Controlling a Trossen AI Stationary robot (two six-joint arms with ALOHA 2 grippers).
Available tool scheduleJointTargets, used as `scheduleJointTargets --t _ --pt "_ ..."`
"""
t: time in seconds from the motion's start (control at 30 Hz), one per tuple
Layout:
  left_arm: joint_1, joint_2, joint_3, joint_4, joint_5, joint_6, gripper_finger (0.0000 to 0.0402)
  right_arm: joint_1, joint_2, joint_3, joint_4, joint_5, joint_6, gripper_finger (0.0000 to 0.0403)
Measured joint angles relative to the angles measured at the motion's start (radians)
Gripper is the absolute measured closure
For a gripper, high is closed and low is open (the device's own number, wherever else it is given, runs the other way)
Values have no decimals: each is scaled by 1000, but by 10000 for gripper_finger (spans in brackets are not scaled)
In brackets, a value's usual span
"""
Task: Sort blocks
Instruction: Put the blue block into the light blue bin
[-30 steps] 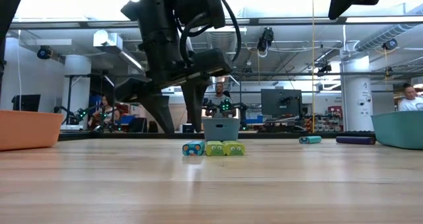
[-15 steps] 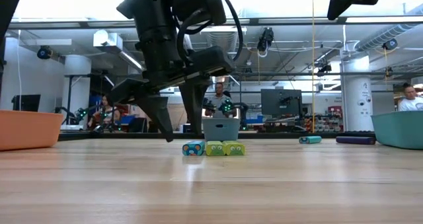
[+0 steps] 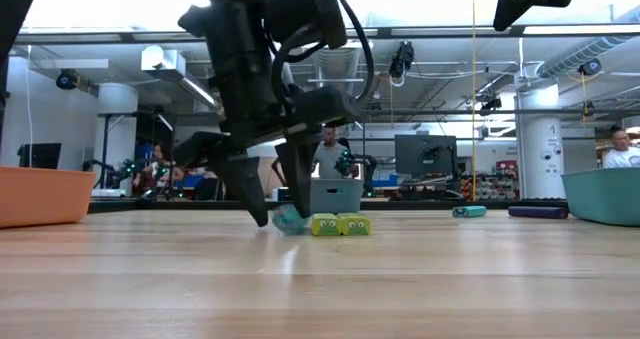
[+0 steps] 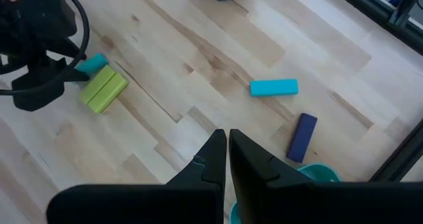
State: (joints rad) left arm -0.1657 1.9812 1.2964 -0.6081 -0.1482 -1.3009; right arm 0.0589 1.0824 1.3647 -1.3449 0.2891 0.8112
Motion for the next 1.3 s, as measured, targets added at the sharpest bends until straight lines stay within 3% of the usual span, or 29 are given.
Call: scheduleJointTargets --t 0.47,0.67,0.83,0.9,1.1,1.3 --pt "-8 -2 0 -99 0 47 217 0 0 0 1 0 0 392" --pt "-8 4 0 -101 1 81 271 0 0 0 3 1 0 392" --pt "-10 19 1 -100 15 125 344 0 0 0 12 19 0 392" --pt "-10 16 3 -99 23 175 373 0 0 0 21 26 0 392" --pt "-3 -50 -4 -160 49 408 374 1 0 -9 39 13 -41 392" --pt "11 -219 -3 -121 87 681 374 2 0 -57 190 -123 -236 392"
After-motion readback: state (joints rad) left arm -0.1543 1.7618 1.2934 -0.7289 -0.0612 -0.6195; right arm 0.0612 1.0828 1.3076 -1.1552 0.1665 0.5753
